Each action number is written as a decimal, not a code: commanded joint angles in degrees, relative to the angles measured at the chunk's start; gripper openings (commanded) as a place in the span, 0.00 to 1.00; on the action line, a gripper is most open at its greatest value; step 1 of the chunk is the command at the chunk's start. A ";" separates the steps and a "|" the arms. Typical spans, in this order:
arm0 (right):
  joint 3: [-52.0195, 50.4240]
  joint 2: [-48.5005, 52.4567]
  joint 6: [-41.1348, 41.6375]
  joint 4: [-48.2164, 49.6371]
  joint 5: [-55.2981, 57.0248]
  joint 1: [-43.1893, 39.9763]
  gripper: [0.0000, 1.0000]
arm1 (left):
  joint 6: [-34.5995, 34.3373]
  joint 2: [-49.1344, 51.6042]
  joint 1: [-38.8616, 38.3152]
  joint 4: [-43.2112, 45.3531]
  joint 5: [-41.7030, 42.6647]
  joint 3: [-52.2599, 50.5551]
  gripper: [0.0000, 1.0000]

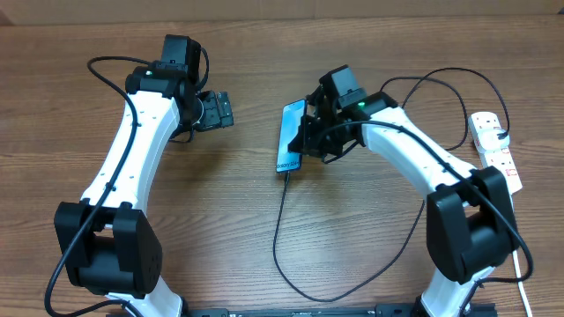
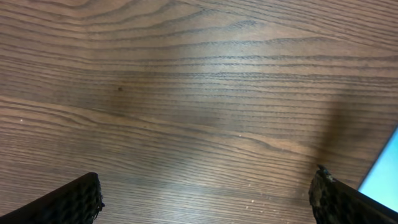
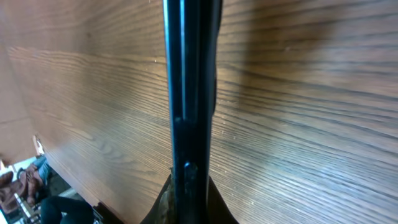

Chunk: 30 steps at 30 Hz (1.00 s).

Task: Plug charger to phone and switch on socket
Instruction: 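Open the left gripper and pull it back, right gripper holding the phone, then lower the phone flat onto the table with the right gripper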

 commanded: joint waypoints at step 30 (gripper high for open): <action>0.85 5.18 3.19 8.96 9.16 12.00 0.04 | 1.29 -1.07 -0.07 -0.11 -1.62 0.35 1.00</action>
